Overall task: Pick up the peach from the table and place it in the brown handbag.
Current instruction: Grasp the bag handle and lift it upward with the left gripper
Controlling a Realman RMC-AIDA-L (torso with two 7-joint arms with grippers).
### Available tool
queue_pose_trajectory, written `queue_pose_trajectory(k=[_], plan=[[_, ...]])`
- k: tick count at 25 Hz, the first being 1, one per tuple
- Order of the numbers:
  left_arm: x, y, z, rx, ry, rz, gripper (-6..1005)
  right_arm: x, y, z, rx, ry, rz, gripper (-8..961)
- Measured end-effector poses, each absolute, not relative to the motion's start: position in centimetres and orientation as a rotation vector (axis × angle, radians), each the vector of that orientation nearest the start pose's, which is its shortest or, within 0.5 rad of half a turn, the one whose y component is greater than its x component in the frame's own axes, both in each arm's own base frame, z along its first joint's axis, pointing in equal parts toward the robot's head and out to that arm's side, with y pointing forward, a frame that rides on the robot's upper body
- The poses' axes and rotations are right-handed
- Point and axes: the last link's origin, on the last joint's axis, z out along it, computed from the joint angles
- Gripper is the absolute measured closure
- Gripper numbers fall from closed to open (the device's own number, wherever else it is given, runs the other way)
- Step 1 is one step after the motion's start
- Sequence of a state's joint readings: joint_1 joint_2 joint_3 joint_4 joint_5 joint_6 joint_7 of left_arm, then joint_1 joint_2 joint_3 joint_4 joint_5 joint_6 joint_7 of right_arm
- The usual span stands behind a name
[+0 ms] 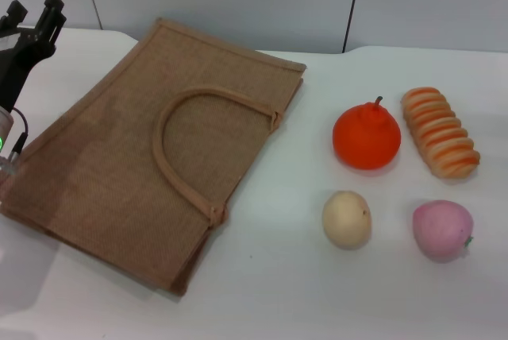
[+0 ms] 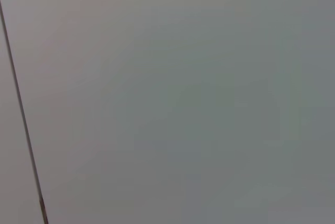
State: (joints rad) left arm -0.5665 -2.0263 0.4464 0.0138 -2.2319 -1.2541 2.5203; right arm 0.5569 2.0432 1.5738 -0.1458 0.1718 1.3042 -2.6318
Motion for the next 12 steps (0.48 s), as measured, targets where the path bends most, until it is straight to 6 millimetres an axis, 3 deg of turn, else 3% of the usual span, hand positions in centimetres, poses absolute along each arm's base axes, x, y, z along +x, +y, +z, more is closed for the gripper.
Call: queue_pose_trajectory(k=[12], plan=[[-32.68, 36.71, 4.5, -1.445, -0.717, -1.024, 328, 35.12, 33.54, 2.46, -1.512, 0.71, 0.84, 89]])
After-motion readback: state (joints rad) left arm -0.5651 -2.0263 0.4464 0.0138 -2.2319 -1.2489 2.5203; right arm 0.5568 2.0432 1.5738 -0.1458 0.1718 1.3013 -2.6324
